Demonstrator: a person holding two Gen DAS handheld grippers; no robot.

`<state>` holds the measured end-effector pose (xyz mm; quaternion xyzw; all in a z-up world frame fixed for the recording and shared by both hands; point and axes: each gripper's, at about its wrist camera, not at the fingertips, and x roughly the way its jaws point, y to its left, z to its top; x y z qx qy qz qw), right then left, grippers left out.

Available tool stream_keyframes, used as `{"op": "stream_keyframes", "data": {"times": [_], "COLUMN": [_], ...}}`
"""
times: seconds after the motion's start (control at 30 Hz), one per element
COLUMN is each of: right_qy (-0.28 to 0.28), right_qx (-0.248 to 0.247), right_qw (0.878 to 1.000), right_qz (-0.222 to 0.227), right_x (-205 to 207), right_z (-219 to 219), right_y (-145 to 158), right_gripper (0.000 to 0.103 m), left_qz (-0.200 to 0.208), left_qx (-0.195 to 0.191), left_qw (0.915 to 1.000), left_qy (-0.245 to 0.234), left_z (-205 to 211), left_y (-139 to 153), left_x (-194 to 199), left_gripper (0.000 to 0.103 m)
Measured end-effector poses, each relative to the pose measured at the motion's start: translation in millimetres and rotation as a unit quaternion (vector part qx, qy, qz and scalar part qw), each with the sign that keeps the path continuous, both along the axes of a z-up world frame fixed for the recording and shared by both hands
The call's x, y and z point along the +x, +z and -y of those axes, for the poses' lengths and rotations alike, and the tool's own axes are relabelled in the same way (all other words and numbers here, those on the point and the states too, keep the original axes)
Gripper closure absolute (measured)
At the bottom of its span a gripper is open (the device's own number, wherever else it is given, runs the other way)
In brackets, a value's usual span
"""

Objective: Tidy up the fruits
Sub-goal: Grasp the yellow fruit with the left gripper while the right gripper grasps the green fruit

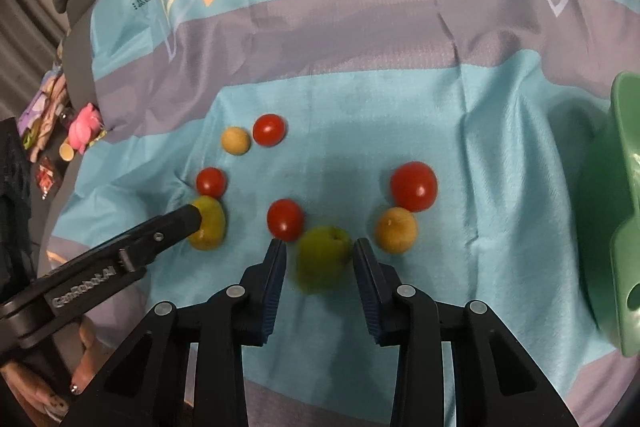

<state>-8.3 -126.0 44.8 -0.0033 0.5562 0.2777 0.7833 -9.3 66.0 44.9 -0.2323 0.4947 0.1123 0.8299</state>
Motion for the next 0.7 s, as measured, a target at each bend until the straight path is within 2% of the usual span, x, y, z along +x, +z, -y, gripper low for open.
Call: {"op": "stream_keyframes", "data": {"times": [0.1,0.27,0.37,0.47,0.57,0.7], "right_qy": [0.008,0.008,-0.005,-0.010,-0.011,-0.012], "right_qx": [-0.003,-0.003,-0.007,0.006,0.017,0.029], "right_qw": [1.000,1.000,1.000,1.000,1.000,0.999], "right_qz": [0.013,0.004,0.002,-0.006,-0.011,-0.021], "right_x": [-1.8,1.1,5.2,8.7,10.3,12.0], "right_z": [-1.2,0.0,4.4,8.3,9.7,8.1], "right_y": [3.3,-2.6,-6.2,-7.8,-8.2,-11.0], "right_gripper": [0.065,0.065,0.065,0.065,0.065,0.065], "left_qz": [-0.011,-0.008,-0.010,-0.011,-0.032,-0.021], "left_qx": [-0.006,0.002,0.010,0.005,-0.017,-0.013], "left_qw": [0.9999,1.0000,0.9999,0.9999,0.9994,0.9997], "left_qy": [-0.001,0.000,-0.002,0.001,0.003,0.002], "left_z": [0.9,3.6,5.9,5.7,3.6,6.2], "left_y": [-6.8,-7.5,-8.6,-11.9,-23.6,-23.9], "left_x": [2.4,3.0,4.8,7.5,12.1,11.0], "left_gripper": [0.056,0.059,0.065,0.068,0.071,0.071]}}
